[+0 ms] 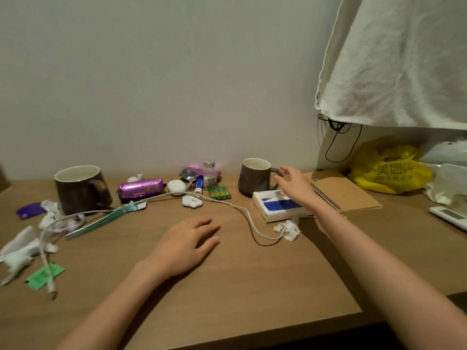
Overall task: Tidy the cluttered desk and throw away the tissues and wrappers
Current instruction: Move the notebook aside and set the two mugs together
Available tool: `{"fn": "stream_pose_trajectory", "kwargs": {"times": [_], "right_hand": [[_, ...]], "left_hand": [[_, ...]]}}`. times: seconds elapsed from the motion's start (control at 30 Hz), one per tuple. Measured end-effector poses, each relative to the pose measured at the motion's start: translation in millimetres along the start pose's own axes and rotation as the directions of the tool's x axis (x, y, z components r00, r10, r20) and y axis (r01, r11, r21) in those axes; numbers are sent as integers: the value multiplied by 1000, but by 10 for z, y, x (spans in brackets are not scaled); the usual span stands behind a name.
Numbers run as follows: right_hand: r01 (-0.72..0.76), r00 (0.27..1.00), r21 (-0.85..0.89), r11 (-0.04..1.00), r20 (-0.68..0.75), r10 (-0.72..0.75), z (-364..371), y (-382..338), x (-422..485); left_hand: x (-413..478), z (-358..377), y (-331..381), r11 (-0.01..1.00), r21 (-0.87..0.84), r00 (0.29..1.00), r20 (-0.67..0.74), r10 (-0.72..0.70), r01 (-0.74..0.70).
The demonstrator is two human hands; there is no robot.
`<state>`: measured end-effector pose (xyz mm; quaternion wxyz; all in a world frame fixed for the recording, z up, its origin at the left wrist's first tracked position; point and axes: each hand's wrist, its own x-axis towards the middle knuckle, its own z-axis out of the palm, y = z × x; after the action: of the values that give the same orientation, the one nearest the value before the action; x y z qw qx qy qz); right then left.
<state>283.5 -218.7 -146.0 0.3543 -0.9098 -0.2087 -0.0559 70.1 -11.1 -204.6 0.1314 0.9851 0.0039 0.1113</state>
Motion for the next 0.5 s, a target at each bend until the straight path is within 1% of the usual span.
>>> {"fn": "stream_pose_trajectory", "kwargs": {"times": [0.1,0.17,0.23,0.4,0.5], "right_hand": [[-60,997,85,995,43,57,69,-86,141],[-87,994,112,990,79,78,89,-148,208],[-116,987,119,986,121,101,100,-193,261],[-167,959,75,983,245,144,69,-308,299],[-169,957,115,979,256,135,113,-367,259]], "left_hand": [[-28,46,-11,1000,4,999,-41,0,0],[-31,64,7,1000,-15,998,-54,-18,17],[-27,69,23,999,-29,998,-61,-36,34],[-20,68,20,998,-53,997,-72,-42,39],[-32,77,9,998,-57,996,-82,-40,35]]}}
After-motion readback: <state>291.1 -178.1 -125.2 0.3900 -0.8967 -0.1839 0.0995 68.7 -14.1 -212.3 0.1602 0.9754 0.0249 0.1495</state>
